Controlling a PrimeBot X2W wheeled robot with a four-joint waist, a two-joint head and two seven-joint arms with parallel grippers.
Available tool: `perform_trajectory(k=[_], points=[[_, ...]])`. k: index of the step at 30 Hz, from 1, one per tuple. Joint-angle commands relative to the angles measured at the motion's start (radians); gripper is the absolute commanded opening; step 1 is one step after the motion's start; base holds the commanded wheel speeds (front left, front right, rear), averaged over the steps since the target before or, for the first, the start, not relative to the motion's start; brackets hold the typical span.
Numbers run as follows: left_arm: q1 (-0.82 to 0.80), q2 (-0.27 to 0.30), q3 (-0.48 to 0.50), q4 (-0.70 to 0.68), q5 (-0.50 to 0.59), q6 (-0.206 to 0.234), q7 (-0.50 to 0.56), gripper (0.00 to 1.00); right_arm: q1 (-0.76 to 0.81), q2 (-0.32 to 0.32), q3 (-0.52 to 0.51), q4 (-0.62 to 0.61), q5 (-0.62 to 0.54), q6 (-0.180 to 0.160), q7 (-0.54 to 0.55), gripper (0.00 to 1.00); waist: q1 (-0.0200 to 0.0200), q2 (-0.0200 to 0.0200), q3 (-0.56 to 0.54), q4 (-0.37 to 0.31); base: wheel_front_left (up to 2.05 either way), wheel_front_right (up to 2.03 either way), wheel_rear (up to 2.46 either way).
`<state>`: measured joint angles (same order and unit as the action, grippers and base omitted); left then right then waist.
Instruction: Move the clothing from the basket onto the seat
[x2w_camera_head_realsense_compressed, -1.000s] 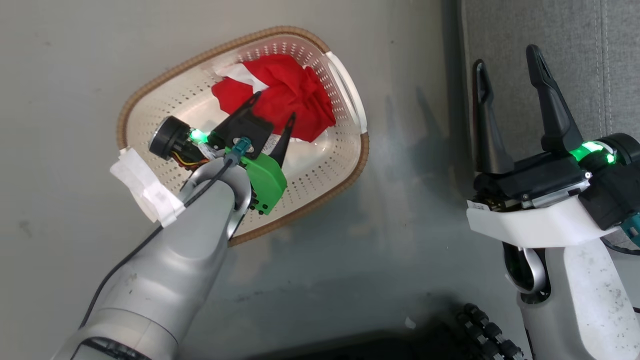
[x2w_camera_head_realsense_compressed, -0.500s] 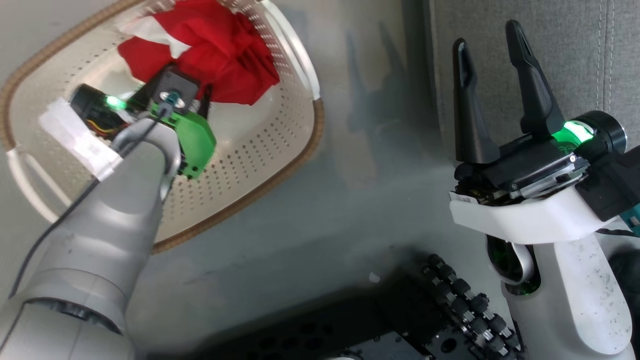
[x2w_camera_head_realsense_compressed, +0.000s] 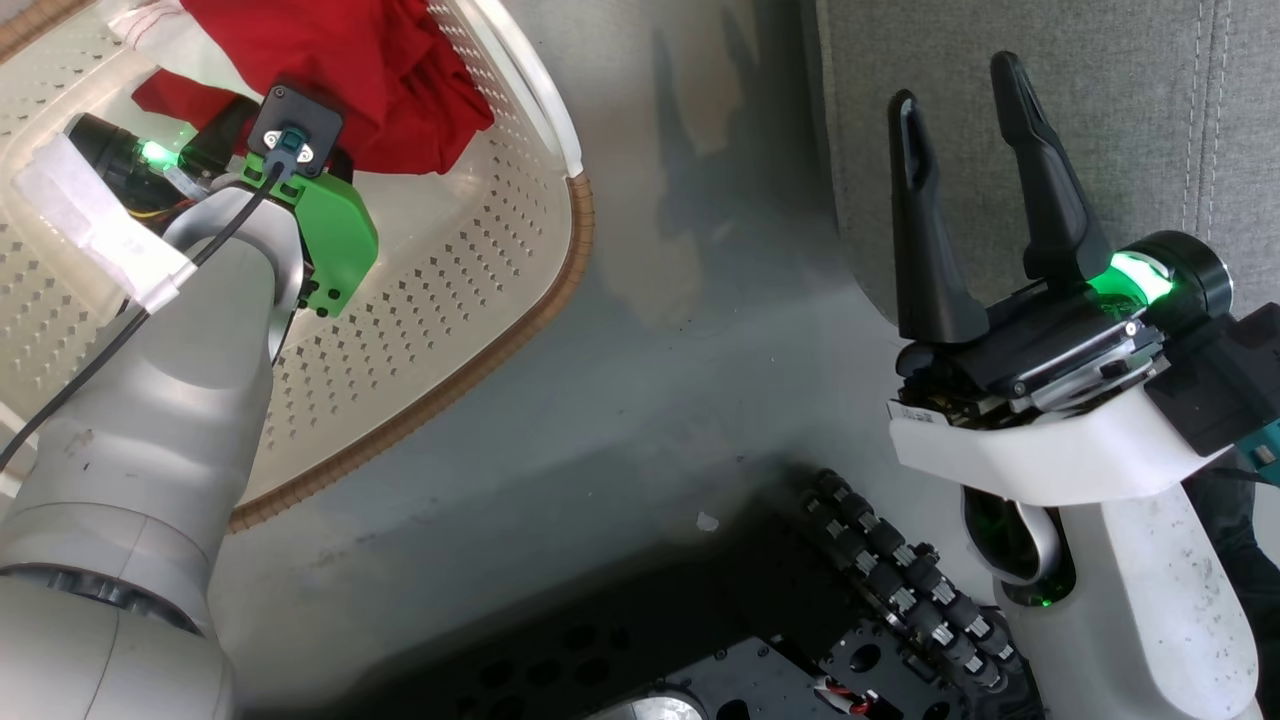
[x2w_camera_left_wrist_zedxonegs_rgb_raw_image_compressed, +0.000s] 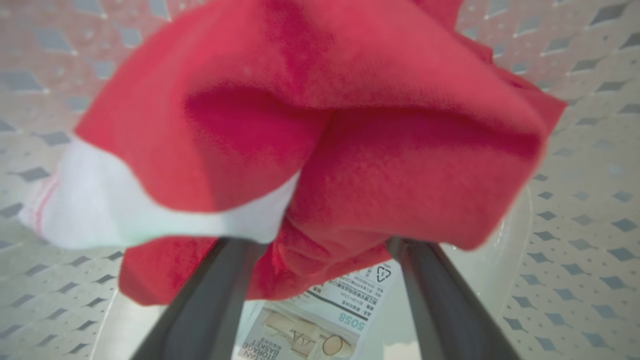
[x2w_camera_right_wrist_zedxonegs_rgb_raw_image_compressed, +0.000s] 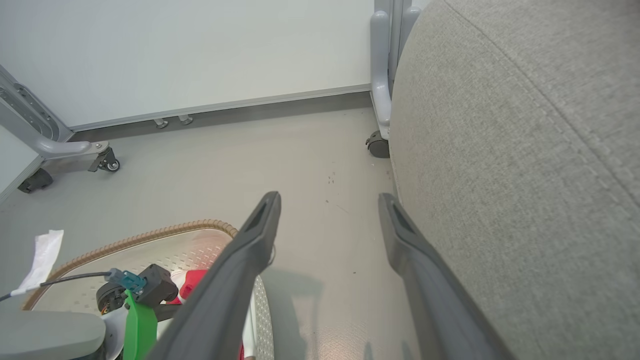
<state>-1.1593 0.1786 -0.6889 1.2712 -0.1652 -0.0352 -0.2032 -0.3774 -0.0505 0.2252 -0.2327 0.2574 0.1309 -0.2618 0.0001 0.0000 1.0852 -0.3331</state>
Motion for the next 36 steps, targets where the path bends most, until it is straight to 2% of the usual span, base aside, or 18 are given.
perform_trajectory(k=[1, 13, 20, 30, 36], points=[[-0.018, 0.01, -0.004, 0.006, 0.0, -0.004, -0.001, 0.0, 0.005, 0.0, 0.0, -0.006, 0.006, 0.0, -0.004, 1.0, -0.0001, 0.0, 0.0, -0.002, 0.0, 0.0, 0.0], [0.002, 0.02, -0.001, 0.004, -0.033, -0.016, -0.04, 0.0, -0.02, 0.0, -0.001, 0.015, 0.021, 0.0, -0.005, 1.0, -0.0001, 0.0, -0.025, -0.008, 0.0, 0.0, 0.0], [0.088, -0.017, -0.015, -0.062, -0.043, -0.034, -0.063, 0.0, 0.006, -0.001, -0.023, 0.055, -0.005, 0.0, -0.004, 1.0, -0.0001, 0.0, -0.125, 0.049, 0.0, 0.0, 0.0], [0.267, -0.027, 0.023, -0.304, -0.078, -0.036, -0.062, 0.0, 0.048, -0.001, -0.042, 0.111, -0.046, 0.0, -0.004, 1.0, -0.0001, 0.0, -0.319, 0.122, 0.0, 0.0, 0.0], [0.381, -0.027, 0.064, -0.451, -0.098, -0.018, -0.063, 0.0, 0.094, -0.001, -0.061, 0.147, -0.067, 0.0, -0.004, 1.0, -0.0001, 0.0, -0.446, 0.163, 0.0, 0.0, 0.0]])
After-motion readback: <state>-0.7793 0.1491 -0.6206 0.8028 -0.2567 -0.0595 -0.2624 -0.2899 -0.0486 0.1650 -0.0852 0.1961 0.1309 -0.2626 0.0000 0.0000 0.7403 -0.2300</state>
